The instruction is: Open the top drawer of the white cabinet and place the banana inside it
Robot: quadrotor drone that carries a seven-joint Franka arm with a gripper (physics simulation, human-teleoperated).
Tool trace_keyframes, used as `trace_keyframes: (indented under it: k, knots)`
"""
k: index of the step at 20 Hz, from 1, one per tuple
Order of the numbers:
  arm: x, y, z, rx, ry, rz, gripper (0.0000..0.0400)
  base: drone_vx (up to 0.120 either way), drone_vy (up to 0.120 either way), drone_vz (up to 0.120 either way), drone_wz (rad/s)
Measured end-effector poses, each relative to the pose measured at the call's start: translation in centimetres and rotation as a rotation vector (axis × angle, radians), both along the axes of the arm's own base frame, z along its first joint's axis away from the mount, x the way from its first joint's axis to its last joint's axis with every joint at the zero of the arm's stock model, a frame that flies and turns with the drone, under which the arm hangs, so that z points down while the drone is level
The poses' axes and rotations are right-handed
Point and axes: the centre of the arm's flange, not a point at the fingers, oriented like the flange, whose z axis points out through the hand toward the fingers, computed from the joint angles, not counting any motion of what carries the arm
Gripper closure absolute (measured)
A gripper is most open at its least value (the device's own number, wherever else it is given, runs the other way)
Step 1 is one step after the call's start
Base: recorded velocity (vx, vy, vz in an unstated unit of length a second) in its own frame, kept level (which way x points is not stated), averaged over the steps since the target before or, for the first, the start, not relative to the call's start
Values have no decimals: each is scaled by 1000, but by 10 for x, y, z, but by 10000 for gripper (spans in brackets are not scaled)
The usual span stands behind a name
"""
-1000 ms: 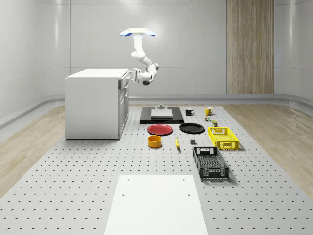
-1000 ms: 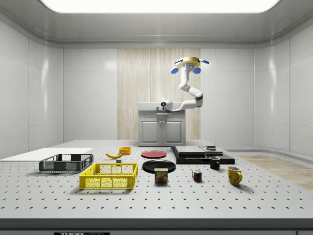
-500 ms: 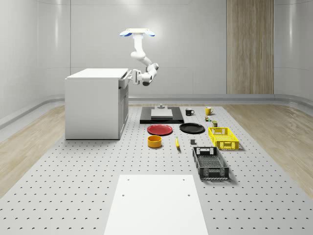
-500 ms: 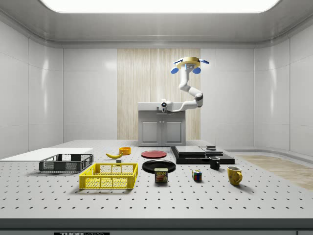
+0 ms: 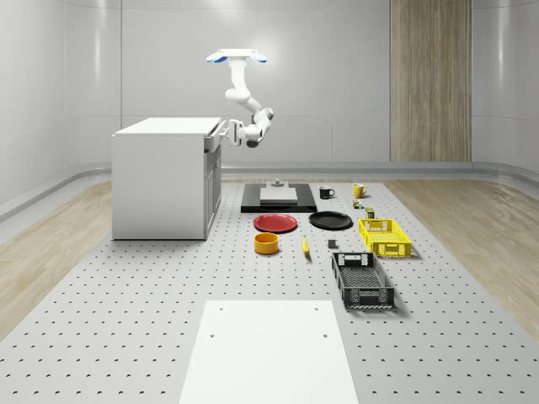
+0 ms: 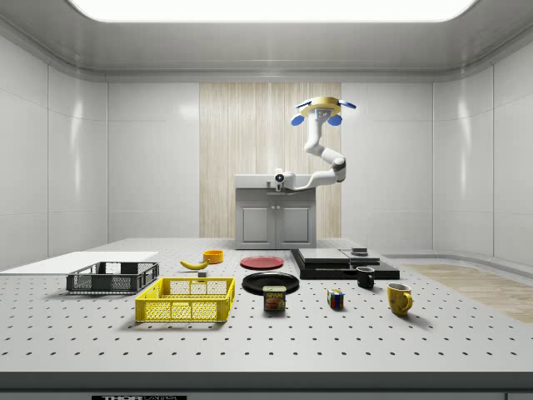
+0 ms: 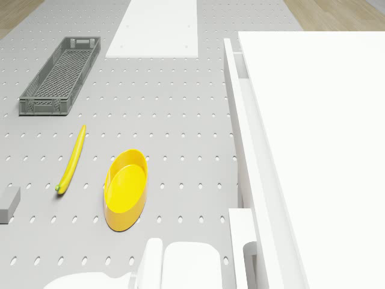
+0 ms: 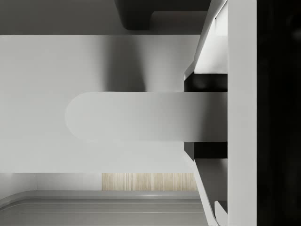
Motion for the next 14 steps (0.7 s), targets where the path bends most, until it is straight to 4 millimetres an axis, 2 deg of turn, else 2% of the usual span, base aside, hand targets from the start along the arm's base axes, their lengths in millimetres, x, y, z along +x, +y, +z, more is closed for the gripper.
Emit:
trace_keyframes:
  k: [14]
  knots:
    - [0,-35,0,3,-1,-1,294,0,0,0,0]
